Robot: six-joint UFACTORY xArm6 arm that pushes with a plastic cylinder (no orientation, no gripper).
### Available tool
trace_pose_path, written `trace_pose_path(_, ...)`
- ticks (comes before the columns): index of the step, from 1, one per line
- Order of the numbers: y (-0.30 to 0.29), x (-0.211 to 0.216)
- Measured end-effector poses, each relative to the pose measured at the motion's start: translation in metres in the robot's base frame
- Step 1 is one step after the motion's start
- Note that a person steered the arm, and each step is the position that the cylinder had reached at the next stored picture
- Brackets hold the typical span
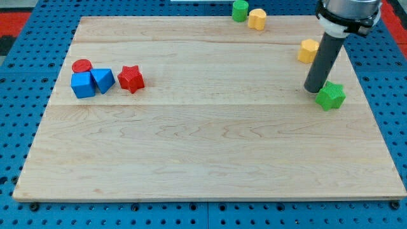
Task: Push the green star towards the bottom right corner
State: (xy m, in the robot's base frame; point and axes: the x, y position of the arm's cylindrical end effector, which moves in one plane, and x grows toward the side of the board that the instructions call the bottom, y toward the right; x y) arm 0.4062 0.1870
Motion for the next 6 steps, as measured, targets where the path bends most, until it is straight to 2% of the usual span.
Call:
trace_pose_path(1,0.026,-0.013)
trace_pose_path(2,0.063,0.028)
trace_pose_path(4,0.057,0.141)
trace_pose_path(5,0.041,0.111)
trace_pose_path(6,0.105,0.046)
